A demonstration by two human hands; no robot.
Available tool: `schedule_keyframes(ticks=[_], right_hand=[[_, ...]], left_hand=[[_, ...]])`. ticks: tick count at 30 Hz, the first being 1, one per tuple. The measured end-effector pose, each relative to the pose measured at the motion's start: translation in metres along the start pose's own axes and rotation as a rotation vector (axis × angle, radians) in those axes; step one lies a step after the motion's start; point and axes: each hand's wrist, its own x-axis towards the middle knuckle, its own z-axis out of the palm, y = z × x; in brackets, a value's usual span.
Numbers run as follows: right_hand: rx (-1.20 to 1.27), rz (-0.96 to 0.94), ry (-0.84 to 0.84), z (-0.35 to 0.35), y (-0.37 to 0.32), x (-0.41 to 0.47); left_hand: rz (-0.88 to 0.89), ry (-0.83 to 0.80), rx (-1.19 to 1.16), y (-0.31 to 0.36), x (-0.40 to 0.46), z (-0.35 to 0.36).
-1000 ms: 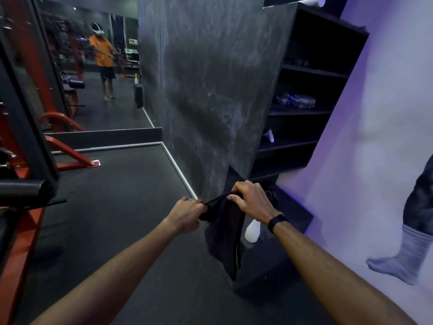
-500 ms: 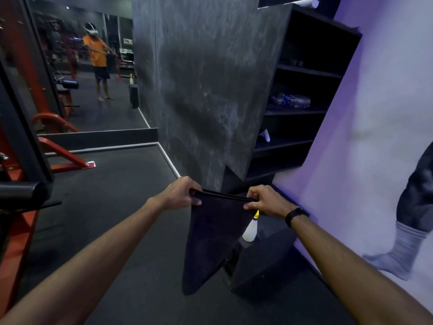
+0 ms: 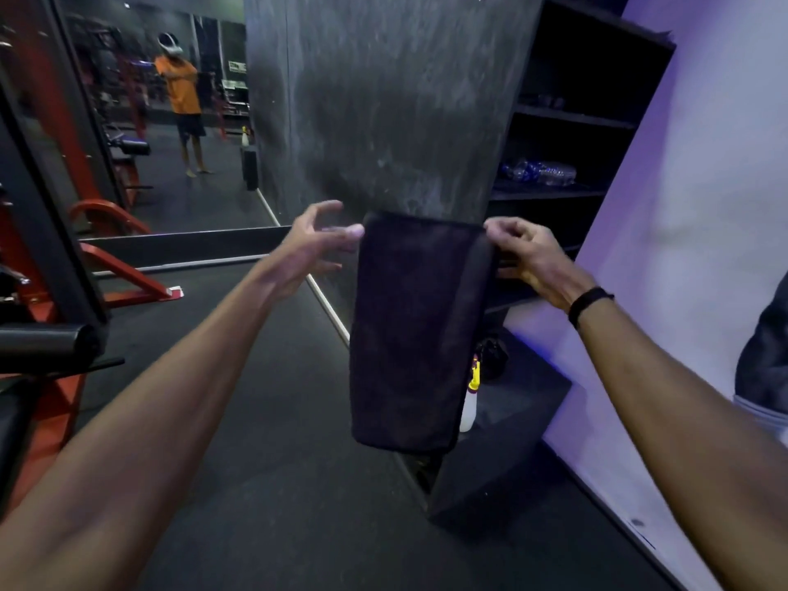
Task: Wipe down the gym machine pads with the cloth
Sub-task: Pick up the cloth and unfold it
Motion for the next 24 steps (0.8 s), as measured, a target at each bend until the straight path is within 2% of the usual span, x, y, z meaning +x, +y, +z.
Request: schedule_keyframes(ticks=[1,4,7,10,14,19,21,24], right_hand=[[0.157,0.039,0.002,0.003,-0.001,-0.003],[0.284,0.265,-0.114,0.045,0.05,-0.034],[0.14,0.472,-0.12,0.079,0.103,-0.053],[-0.003,0.58,-0.105,0.079,0.128,-0.051],[0.065,0.587,0.047,0.068,0.121,-0.047],[0.149,0.51,0.11,0.063,0.106,-0.037],[0.091,0.475,0.098,0.061,0.102,-0.036],[-0.161,0.373,-0.012,0.055,0.098,-0.036]], left_hand=[[-0.053,0.019,-0.005,-0.001,-0.002,-0.002],[-0.315,-0.023,0.131,-0.043,-0.025,0.015],[-0.492,-0.021,0.036,-0.092,-0.053,0.047],[-0.586,0.032,0.005,-0.111,-0.071,0.062],[-0.591,0.147,-0.102,-0.112,-0.067,0.059],[-0.551,0.238,0.051,-0.095,-0.043,0.054],[-0.551,0.219,0.066,-0.086,-0.037,0.054],[-0.497,0.17,0.162,-0.079,-0.032,0.056]])
